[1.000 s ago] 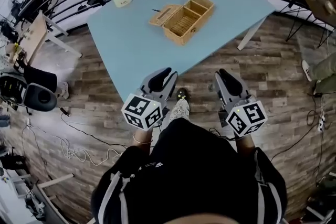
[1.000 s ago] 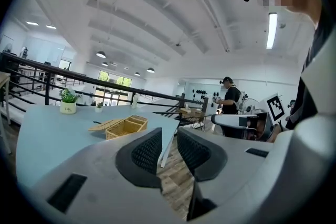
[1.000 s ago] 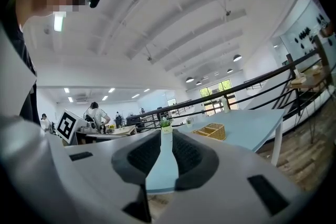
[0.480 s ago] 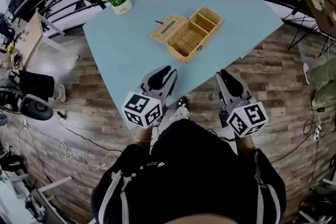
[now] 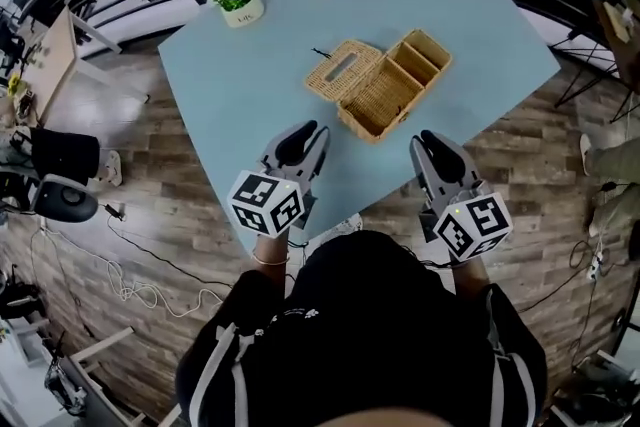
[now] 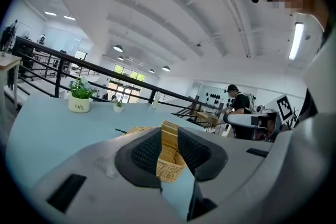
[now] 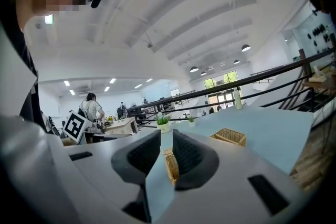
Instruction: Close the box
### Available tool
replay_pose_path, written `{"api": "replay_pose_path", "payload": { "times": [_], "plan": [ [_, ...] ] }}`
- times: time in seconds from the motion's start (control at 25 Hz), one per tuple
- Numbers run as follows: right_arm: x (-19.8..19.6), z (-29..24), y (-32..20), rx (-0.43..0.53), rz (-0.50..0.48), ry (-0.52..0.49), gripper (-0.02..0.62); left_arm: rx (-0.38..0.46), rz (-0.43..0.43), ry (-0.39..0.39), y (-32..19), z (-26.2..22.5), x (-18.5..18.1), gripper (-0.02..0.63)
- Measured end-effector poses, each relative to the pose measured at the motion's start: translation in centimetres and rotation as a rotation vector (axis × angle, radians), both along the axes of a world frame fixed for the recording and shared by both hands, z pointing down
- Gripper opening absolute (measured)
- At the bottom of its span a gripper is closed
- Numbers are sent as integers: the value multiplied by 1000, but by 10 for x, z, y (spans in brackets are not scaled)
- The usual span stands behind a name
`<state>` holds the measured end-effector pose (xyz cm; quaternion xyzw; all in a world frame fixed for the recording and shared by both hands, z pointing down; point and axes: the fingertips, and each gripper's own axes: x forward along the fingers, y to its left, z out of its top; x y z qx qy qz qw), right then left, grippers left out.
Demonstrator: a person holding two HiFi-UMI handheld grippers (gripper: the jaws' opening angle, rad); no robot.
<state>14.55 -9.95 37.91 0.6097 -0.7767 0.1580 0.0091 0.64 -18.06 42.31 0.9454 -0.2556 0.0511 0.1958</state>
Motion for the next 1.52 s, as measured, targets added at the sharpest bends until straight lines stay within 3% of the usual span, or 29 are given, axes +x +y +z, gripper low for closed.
{"api": "replay_pose_path", "payload": {
  "times": [0.44, 0.76, 1.0, 1.24, 1.52],
  "plan": [
    [-16, 13, -64, -75, -40, 26, 72, -129, -44, -11, -74, 53, -14, 84],
    [-25, 26, -92, -121, -51, 36, 74, -281, -64, -2, -105, 106, -14, 86],
    [-22, 31, -100, -147, -25, 41, 73, -468, -86, 123, -119, 134, -6, 94],
    [-18, 31, -103, -157, -5, 52, 74, -603, -136, 177, -129, 157, -4, 143],
    [-13, 35, -103, -174, 7, 58, 74, -678, -158, 307, -138, 158, 0, 152]
  ]
}}
